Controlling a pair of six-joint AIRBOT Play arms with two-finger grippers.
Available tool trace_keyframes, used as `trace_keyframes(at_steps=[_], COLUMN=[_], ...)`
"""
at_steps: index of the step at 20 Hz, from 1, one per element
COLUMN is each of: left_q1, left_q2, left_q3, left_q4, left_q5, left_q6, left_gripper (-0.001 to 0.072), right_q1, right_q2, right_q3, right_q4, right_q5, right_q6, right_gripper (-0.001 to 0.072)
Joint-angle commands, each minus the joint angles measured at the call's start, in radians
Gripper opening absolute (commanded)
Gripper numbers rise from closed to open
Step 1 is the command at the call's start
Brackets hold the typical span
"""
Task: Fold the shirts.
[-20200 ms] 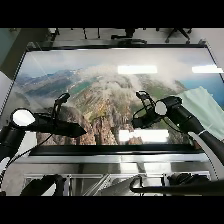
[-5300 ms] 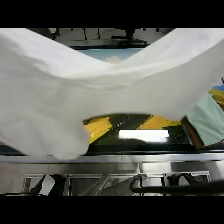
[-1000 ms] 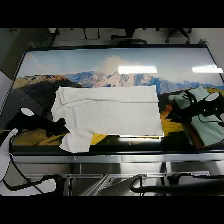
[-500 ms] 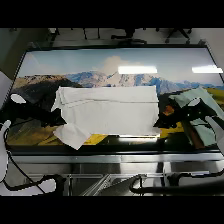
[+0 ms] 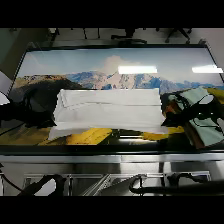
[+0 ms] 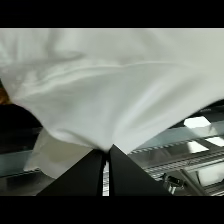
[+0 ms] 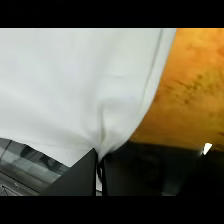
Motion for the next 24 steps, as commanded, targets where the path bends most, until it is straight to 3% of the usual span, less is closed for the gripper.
trace_keyframes(at_steps=[1,5,12,16,17,18,19,20,21,22,23,24], left_q1=[0.005,-0.026,-0.142,-0.169,-0.176,-0.179,-0.183,-0.186,-0.186,-0.186,-0.186,-0.186], left_q2=[0.064,-0.024,-0.418,-0.624,-0.668,-0.706,-0.741,-0.772,-0.797,-0.818,-0.833,-0.843], left_q3=[-0.083,-0.053,0.477,0.668,0.704,0.733,0.764,0.801,0.835,0.874,0.913,0.948], left_q4=[0.051,-0.018,-0.074,-0.074,-0.074,-0.074,-0.085,-0.100,-0.111,-0.121,-0.119,-0.118], left_q5=[0.005,0.100,0.179,0.224,0.223,0.219,0.206,0.182,0.161,0.138,0.116,0.097], left_q6=[-0.012,0.009,0.015,0.014,0.011,0.002,-0.007,-0.008,-0.008,-0.019,-0.022,-0.022], left_gripper=[0.0017,0.0018,0.0018,0.0019,0.0021,0.0023,0.0090,0.0444,0.0708,0.0705,0.0705,0.0705], right_q1=[-0.039,-0.040,-0.036,-0.036,-0.032,-0.030,-0.030,-0.036,-0.047,-0.060,-0.069,-0.071], right_q2=[0.081,0.072,-0.097,-0.225,-0.252,-0.271,-0.279,-0.278,-0.279,-0.279,-0.279,-0.283], right_q3=[0.001,0.010,0.104,0.169,0.177,0.180,0.180,0.183,0.197,0.211,0.219,0.220], right_q4=[-0.079,0.081,0.401,0.446,0.446,0.446,0.444,0.441,0.426,0.408,0.394,0.392], right_q5=[0.041,-0.079,-0.375,-0.468,-0.468,-0.468,-0.468,-0.472,-0.475,-0.475,-0.475,-0.475], right_q6=[0.038,-0.043,-0.269,-0.343,-0.365,-0.384,-0.402,-0.421,-0.431,-0.423,-0.397,-0.396], right_gripper=[0.0019,0.0020,0.0020,0.0029,0.0073,0.0249,0.0324,0.0323,0.0326,0.0400,0.0522,0.0529])
